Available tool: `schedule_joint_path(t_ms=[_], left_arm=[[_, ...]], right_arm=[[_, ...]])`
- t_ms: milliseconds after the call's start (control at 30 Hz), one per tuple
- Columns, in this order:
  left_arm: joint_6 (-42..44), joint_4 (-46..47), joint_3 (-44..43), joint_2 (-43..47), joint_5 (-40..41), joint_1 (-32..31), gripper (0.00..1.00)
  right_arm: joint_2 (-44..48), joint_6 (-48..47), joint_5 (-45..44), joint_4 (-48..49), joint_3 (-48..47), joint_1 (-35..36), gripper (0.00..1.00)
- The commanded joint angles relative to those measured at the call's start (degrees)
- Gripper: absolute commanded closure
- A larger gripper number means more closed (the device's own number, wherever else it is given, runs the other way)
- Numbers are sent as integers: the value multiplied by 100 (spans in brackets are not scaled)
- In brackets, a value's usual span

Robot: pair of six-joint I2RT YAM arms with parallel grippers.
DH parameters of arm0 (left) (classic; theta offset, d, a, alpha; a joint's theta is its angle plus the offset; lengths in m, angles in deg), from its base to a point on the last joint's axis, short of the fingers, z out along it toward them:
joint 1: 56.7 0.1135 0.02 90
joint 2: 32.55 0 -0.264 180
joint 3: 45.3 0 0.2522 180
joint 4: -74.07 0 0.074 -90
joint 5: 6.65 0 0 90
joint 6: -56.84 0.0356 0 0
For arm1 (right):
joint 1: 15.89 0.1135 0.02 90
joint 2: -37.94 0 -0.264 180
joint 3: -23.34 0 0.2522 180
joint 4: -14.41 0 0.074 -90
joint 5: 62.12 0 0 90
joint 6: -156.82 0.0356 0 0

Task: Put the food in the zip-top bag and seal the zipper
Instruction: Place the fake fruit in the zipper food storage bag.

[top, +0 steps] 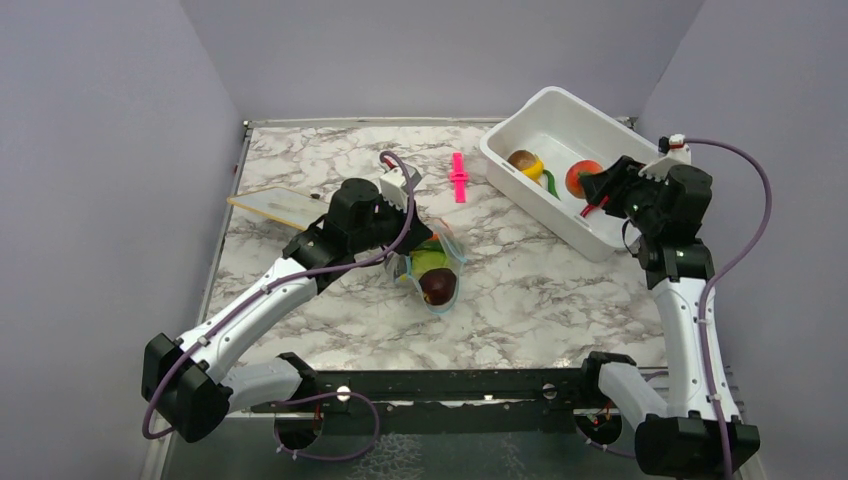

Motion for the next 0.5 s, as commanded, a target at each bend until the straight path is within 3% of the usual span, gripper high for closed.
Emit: schedule_joint_path(t_ms=[0, 467], left_arm=[[-120, 220, -313, 198, -86, -21, 100], [-350, 170, -619, -119, 120, -21, 100]], right_arm=[[230, -107, 836, -212, -70, 30, 68], [1084, 387, 2904, -266, 101, 424, 68]])
